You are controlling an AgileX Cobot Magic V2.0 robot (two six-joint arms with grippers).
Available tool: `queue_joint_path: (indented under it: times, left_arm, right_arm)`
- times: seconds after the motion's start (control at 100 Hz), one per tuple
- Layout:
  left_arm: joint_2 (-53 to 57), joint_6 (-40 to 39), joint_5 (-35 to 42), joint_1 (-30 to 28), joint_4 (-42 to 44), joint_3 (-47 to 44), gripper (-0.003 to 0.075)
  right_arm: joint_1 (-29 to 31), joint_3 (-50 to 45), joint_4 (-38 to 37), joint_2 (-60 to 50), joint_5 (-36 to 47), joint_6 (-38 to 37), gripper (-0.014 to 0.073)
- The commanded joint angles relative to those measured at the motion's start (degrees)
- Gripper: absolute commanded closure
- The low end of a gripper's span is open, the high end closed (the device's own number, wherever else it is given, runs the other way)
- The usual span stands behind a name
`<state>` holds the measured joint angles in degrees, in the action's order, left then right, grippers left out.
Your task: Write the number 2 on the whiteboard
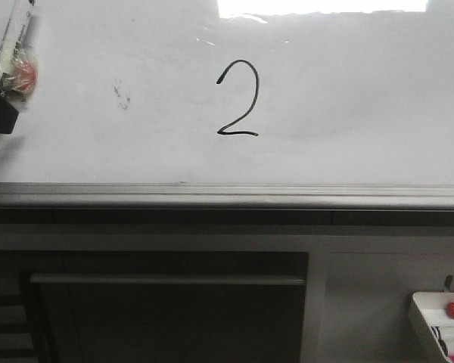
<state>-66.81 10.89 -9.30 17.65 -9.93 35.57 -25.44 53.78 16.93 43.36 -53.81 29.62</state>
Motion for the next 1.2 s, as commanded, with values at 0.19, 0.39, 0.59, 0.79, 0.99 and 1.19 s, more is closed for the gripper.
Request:
queue_joint_path:
  times: [0.19,0.39,0.59,0.79,0.99,1.19]
  left_arm:
    - [5.47,-1.57,-30.27,-5.42,5.15,14.71,0.0318]
    - [14.92,-9.84,-31.5,-5.42,16.09,13.2,0.0416]
    - [27.52,-13.31,-19.11,-5.42,19.73,5.24,0.0544]
    - [36.6,-13.31,-3.59,-5.42,14.93,-5.9,0.0644]
    - [38.0,-13.31,-2.86,-5.42,13.08,-12.11,0.0713]
    - [38.0,-13.31,-3.01,-5.42,13.08,-16.47,0.0738]
  right_arm:
    - [2.66,1.24,-25.28,-1.05,-0.3,-41.46,0.0252]
    - [3.68,-4.29,-25.28,-9.68,7.21,-48.08,0.0309]
    - [3.68,-14.53,-31.05,-20.31,17.04,-48.25,0.0606]
    - [3.68,-21.83,-39.79,-28.59,26.61,-47.43,0.0666]
    - [3.68,-23.4,-39.67,-30.36,24.91,-47.43,0.0666]
    - [3.68,-23.4,-39.67,-30.36,24.91,-47.43,0.0666]
